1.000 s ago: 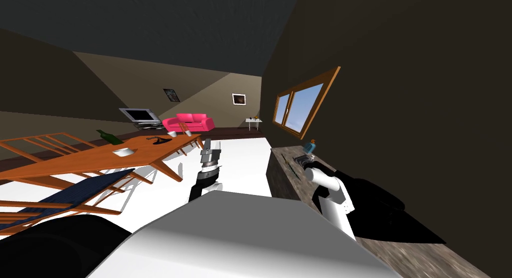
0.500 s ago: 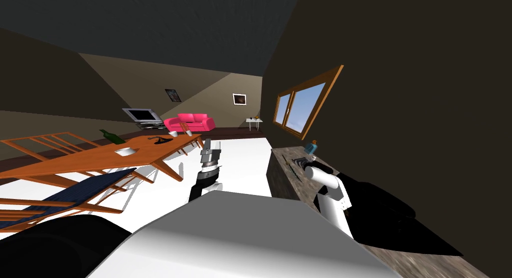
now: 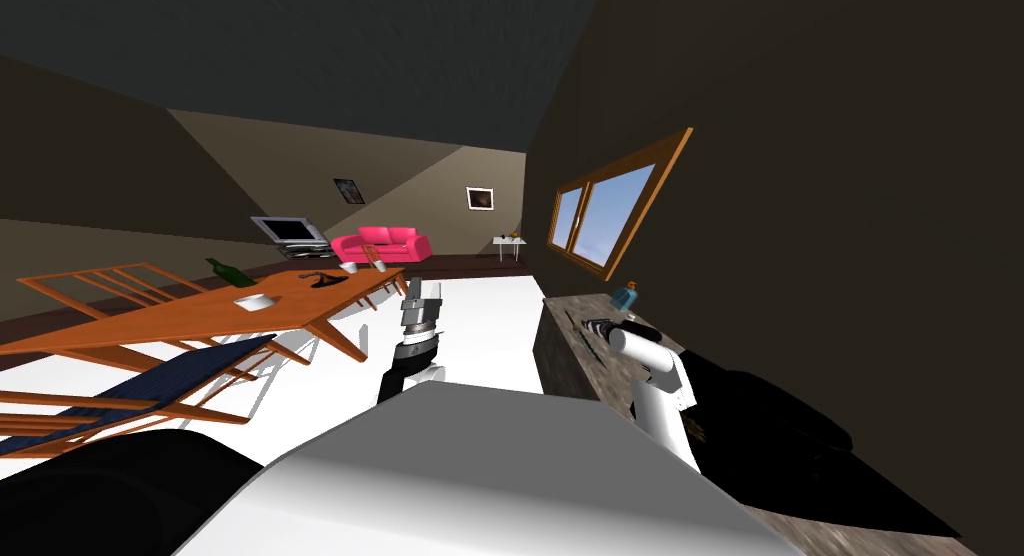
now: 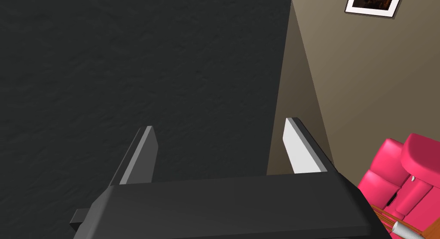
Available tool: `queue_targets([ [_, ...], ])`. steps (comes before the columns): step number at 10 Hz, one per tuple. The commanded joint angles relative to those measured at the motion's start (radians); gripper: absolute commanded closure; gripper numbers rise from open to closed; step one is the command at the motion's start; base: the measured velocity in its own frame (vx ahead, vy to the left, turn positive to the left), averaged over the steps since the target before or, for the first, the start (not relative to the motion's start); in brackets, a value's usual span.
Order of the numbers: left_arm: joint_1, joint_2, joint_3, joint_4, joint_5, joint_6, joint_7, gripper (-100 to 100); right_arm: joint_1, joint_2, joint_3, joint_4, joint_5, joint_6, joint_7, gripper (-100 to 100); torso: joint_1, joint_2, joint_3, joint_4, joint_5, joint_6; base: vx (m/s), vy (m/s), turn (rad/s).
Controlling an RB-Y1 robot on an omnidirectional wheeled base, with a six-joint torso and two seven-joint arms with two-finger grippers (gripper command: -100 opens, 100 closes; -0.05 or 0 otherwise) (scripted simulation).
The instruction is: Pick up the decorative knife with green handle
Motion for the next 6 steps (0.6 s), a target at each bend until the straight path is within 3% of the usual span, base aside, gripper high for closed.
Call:
queue_targets([
  [1, 0.000, 0.000, 0.000, 0.000, 0.000, 0.000, 0.000, 0, -0.003, 0.004, -0.007, 0.007, -0.005, 0.029, -0.018, -100, 0.000, 0.000, 0.000, 0.000, 0.000, 0.000, 0.012, -0.004, 0.014],
  [2, 0.000, 0.000, 0.000, 0.000, 0.000, 0.000, 0.000, 0, -0.018, 0.010, -0.018, 0.022, -0.008, 0.069, -0.050, -100, 0.000, 0.000, 0.000, 0.000, 0.000, 0.000, 0.013, -0.004, 0.018],
  [3, 0.000, 0.000, 0.000, 0.000, 0.000, 0.000, 0.000, 0, -0.018, 0.010, -0.018, 0.022, -0.008, 0.070, -0.050, -100, 0.000, 0.000, 0.000, 0.000, 0.000, 0.000, 0.011, -0.003, 0.011],
  [6, 0.000, 0.000, 0.000, 0.000, 0.000, 0.000, 0.000, 0, -0.055, 0.035, -0.048, 0.061, -0.017, 0.169, -0.129, -100, 0.000, 0.000, 0.000, 0.000, 0.000, 0.000, 0.017, -0.010, 0.023],
])
